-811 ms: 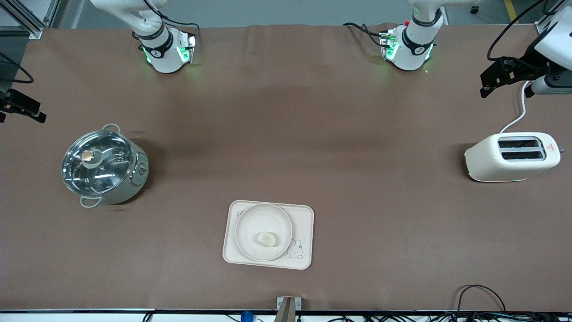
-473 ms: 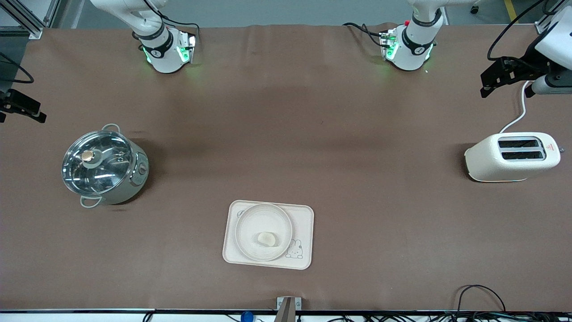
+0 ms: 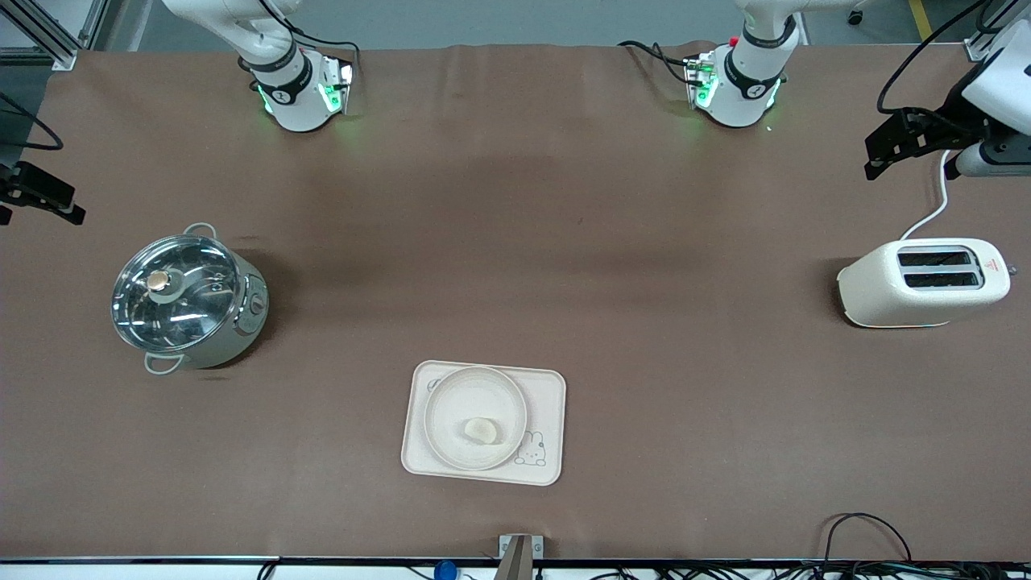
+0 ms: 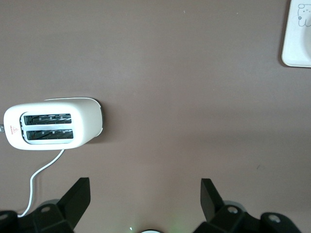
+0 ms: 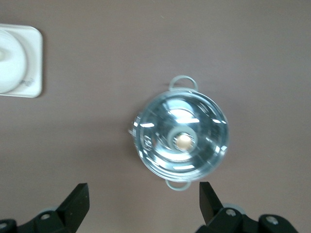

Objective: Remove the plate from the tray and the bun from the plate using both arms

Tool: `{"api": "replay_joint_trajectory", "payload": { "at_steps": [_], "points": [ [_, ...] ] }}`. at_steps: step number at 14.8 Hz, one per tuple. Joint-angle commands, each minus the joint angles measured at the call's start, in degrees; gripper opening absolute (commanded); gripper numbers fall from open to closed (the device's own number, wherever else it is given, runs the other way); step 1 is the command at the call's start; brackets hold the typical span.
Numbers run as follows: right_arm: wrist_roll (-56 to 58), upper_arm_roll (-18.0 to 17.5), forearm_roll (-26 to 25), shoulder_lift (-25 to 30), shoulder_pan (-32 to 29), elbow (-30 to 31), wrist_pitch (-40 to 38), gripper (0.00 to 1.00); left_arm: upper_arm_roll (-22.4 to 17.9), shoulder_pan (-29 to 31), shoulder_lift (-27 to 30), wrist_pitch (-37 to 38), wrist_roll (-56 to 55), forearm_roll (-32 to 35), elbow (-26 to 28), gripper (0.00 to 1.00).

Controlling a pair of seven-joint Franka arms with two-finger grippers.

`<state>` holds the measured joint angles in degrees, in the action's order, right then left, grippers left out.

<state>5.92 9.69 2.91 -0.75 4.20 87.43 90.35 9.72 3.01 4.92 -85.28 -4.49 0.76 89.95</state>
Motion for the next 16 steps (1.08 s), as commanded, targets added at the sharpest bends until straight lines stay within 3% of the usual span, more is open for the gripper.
{"api": "replay_joint_trajectory", "payload": {
  "at_steps": [1, 9, 12, 16],
  "points": [
    [-1.61, 0.07, 4.63, -5.38, 2.99, -1.39, 5.33, 1.00, -0.14, 0.07, -1.75, 0.64, -0.17, -0.14, -1.88, 1.00],
    [-16.71, 0.07, 20.28, -31.38, 15.82, -1.74, 34.42, 1.00, -0.14, 0.07, -4.39, -0.84, -0.17, -0.14, -1.80, 1.00],
    [-25.84, -0.02, 21.35, -39.82, 20.83, -5.50, 42.26, 1.00, -0.14, 0.07, -6.14, -1.99, -0.25, -0.14, -1.80, 1.00],
    [-30.44, 0.07, 21.26, -49.50, 24.97, -14.11, 43.59, 0.99, -0.14, -0.46, -8.78, -2.26, -2.71, 0.03, -1.88, 1.00]
  ]
}}
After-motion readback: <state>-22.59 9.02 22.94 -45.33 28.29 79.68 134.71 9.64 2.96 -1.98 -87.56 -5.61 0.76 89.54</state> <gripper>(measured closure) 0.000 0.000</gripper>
